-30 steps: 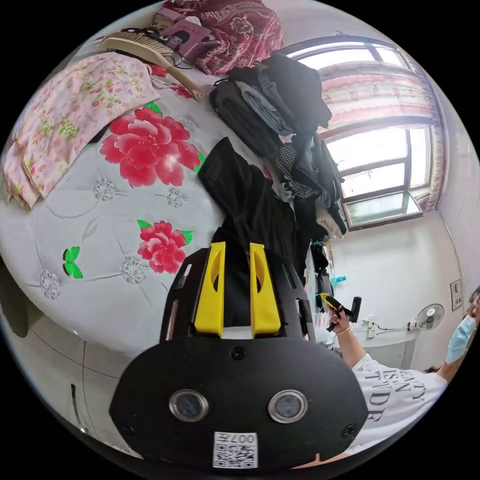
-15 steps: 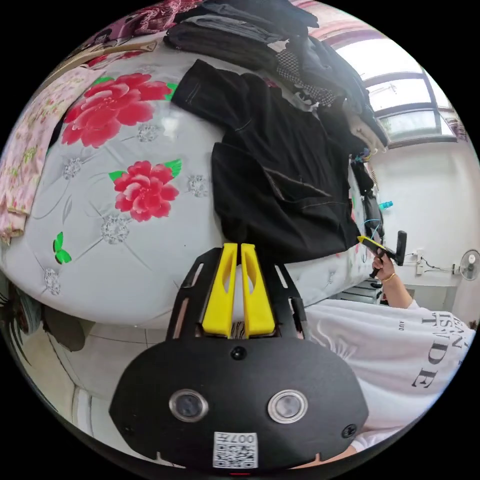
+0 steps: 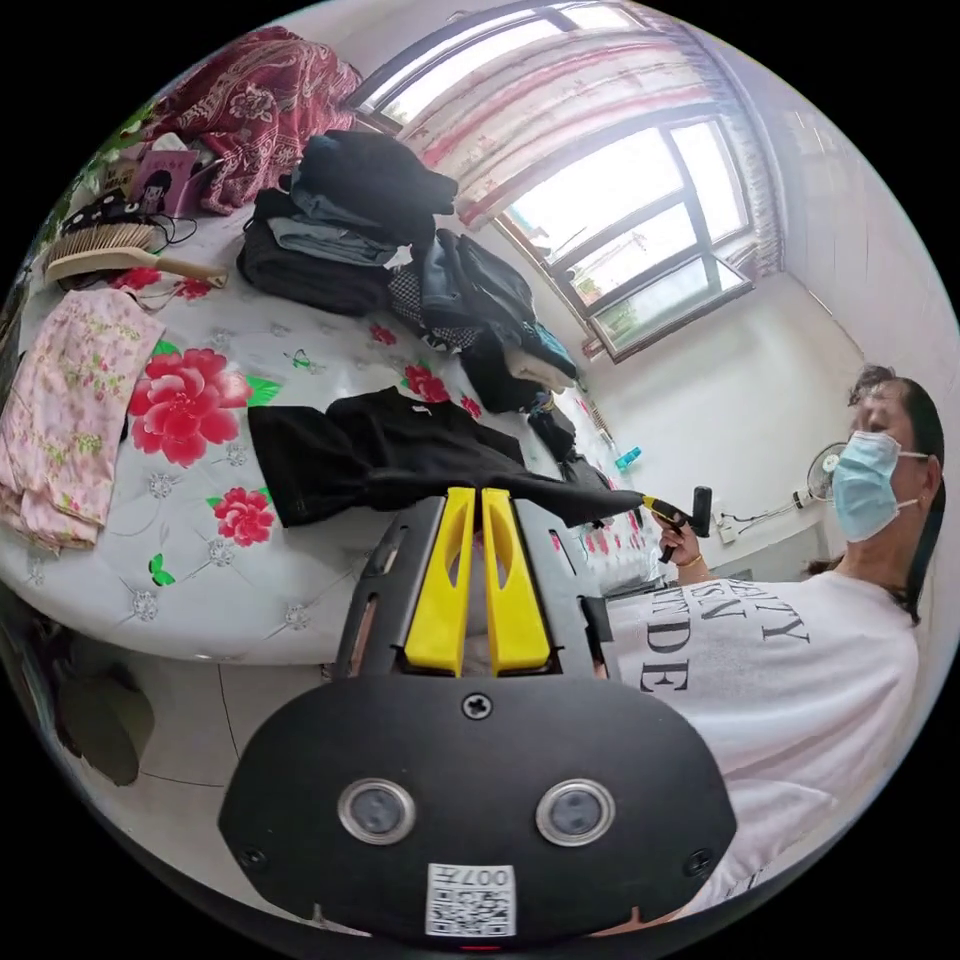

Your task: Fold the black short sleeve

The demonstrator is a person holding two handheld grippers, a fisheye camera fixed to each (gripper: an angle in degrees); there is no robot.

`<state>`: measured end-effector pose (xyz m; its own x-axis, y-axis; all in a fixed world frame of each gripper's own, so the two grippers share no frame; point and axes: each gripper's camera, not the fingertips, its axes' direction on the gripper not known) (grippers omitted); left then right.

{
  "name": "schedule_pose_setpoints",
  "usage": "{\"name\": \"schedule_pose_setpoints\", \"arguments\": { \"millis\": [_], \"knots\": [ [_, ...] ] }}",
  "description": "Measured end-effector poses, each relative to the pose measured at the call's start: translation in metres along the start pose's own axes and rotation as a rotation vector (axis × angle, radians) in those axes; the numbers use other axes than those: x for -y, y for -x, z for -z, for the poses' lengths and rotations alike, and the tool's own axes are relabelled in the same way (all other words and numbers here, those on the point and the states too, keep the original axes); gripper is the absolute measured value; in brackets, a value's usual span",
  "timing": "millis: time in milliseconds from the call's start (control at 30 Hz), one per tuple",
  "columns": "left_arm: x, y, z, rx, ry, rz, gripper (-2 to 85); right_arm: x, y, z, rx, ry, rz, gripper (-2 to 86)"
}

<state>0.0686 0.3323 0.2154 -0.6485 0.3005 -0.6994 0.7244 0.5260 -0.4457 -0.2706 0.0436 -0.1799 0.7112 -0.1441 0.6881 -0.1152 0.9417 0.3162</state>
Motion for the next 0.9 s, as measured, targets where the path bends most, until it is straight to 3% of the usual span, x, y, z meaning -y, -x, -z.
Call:
{"name": "schedule_pose_setpoints", "arguments": {
  "millis": [200,467,667,833,900],
  "knots": [
    [0.108,0.027,-0.05,0.006,0.033,0.001,-0.9,0.092,-0.018,-0.023,-0.177,-0.038,0.086,-0.3],
    [0.199,-0.056,0.014,0.029,-0.134,-0.201,-1.0,0.155,0.043,0.055,-0.164,-0.289,0.276,-0.3],
    [0.149,-0.101,0.053,0.061,-0.168,-0.344,-1.0,0.097,0.086,0.082,-0.18,-0.302,0.499,-0.3],
    [0.058,-0.091,0.026,0.168,-0.029,-0.366,-0.9,0.011,0.078,0.038,-0.26,-0.128,0.552,-0.3],
    [0.003,-0.061,-0.009,0.222,0.058,-0.294,-0.9,-0.033,0.052,-0.012,-0.282,-0.017,0.477,-0.2]
  ]
}}
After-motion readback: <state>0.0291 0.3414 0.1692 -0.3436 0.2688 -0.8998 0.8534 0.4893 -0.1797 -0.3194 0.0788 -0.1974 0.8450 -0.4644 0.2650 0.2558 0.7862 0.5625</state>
